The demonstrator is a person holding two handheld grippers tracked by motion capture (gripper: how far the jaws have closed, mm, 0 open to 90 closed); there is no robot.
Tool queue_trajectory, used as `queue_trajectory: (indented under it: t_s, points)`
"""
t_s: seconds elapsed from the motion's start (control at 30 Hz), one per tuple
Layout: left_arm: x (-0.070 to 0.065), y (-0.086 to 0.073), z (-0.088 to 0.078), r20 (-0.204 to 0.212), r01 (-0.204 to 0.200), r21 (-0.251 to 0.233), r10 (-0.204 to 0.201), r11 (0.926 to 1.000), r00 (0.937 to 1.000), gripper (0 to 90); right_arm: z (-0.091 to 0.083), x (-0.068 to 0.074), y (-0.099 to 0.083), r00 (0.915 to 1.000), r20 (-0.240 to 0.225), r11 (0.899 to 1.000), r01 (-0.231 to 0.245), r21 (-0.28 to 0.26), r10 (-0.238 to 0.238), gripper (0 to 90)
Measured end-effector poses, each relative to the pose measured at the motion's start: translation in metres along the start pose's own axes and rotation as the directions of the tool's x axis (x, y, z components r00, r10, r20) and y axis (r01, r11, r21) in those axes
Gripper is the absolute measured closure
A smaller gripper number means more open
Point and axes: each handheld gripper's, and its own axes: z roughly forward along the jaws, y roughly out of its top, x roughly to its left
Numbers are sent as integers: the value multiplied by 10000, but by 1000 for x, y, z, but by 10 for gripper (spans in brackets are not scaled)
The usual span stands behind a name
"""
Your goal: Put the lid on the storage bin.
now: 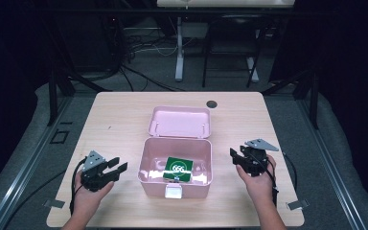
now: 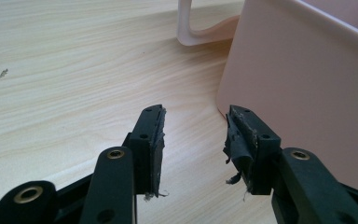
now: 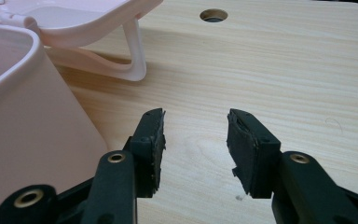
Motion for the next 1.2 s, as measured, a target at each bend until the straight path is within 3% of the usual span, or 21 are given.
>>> queue_trajectory:
  t_s: [0.37,0.43,0.6,0.7,0.87,1.03,1.2]
  points:
    - [2,3,2,-15,315,-7,-315,9995,9995,561,3,-6,1,9992,-195,9991,-339,251,344,574]
    - [-2,6,1,17,123,-30,-123,9999,9999,562,2,-3,5,9996,-201,9996,-168,205,172,576]
    - [-6,13,-2,182,76,-136,-74,9999,9998,583,-5,6,17,9997,-229,9999,100,26,-99,600]
    - [-7,17,-5,345,100,-243,-91,9997,9994,585,-8,10,26,9993,-372,10000,43,-2,-43,625]
    - [-5,24,-12,248,65,-382,-56,9992,9997,585,-8,15,40,9989,-441,9997,155,182,-147,663]
    - [-5,32,-14,270,96,-427,-85,9990,9996,584,-6,20,47,9973,-735,9993,54,359,-27,628]
    - [-10,45,-18,459,-120,-288,133,9995,9989,564,-1,27,52,9949,-984,9984,288,478,-240,589]
